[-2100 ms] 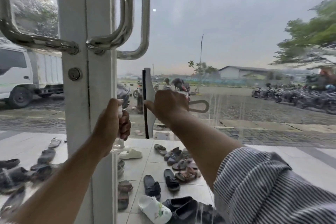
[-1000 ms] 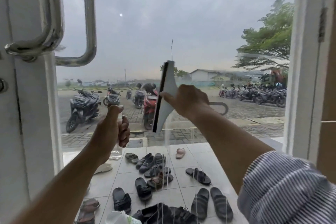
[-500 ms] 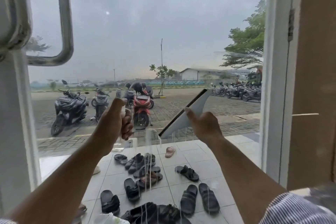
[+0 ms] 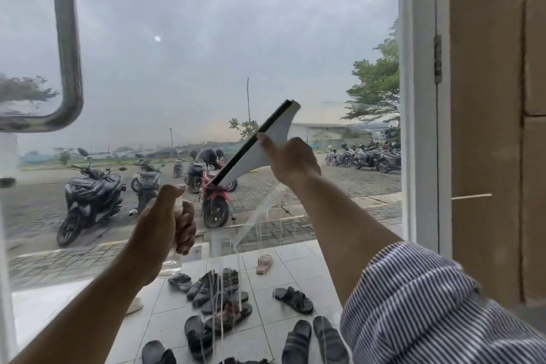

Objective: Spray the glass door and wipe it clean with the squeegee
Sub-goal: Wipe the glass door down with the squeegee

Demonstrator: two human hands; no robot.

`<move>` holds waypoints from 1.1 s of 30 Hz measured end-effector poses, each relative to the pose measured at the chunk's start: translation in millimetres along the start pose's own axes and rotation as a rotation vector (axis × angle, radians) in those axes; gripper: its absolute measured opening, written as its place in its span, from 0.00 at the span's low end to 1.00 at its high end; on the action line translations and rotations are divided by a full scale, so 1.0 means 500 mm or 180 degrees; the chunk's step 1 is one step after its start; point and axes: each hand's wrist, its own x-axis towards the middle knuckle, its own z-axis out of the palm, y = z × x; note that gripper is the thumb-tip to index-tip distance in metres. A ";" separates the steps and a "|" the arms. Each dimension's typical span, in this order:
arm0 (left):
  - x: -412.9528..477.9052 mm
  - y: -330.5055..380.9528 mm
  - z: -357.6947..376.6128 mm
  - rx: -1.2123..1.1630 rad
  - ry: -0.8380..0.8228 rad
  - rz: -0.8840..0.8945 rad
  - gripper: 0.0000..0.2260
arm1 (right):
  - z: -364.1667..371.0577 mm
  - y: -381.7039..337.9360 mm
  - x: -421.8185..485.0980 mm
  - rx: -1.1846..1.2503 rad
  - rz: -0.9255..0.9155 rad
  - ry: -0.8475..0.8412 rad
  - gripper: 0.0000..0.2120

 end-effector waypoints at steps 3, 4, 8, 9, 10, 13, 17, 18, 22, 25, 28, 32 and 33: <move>0.014 0.007 0.018 -0.0023 -0.0035 0.0044 0.19 | -0.008 0.064 -0.018 0.0672 0.0591 0.0111 0.31; 0.019 0.009 0.024 -0.0019 -0.0051 0.0074 0.19 | 0.000 0.090 -0.029 0.0943 0.0826 0.0112 0.33; 0.033 0.014 0.046 -0.0012 -0.0098 0.0105 0.20 | 0.070 0.173 -0.087 0.1571 0.1616 0.0076 0.37; 0.033 0.015 0.053 -0.0020 -0.0115 0.0079 0.20 | 0.081 0.182 -0.097 0.1658 0.1729 0.0105 0.36; 0.032 0.015 0.059 -0.0040 -0.0141 0.0056 0.19 | 0.087 0.187 -0.103 0.1716 0.1792 0.0134 0.35; 0.022 0.012 0.069 -0.0019 -0.0209 0.0046 0.20 | 0.078 0.189 -0.108 0.1889 0.1845 0.0085 0.32; 0.016 0.015 0.076 -0.0043 -0.0229 -0.0002 0.22 | 0.055 0.161 -0.110 0.1962 0.1527 0.0211 0.30; 0.016 0.016 0.075 -0.0056 -0.0235 -0.0013 0.22 | 0.046 0.145 -0.103 0.1902 0.1337 0.0291 0.30; 0.020 0.019 0.068 -0.0072 -0.0256 0.0029 0.21 | -0.029 0.042 -0.012 0.2006 0.0775 0.0302 0.27; 0.022 0.017 0.065 -0.0119 -0.0183 0.0030 0.20 | -0.088 -0.032 0.061 0.2406 0.1193 0.0114 0.24; 0.030 0.015 0.058 -0.0098 -0.0167 0.0054 0.20 | -0.101 -0.050 0.071 0.2670 0.1667 -0.0088 0.24; 0.036 0.004 0.057 -0.0084 -0.0159 -0.0019 0.20 | -0.056 -0.008 0.027 0.3207 0.2043 -0.0069 0.25; 0.035 -0.001 0.059 -0.0069 -0.0180 -0.0043 0.20 | -0.042 0.006 0.012 0.3269 0.2136 -0.0039 0.25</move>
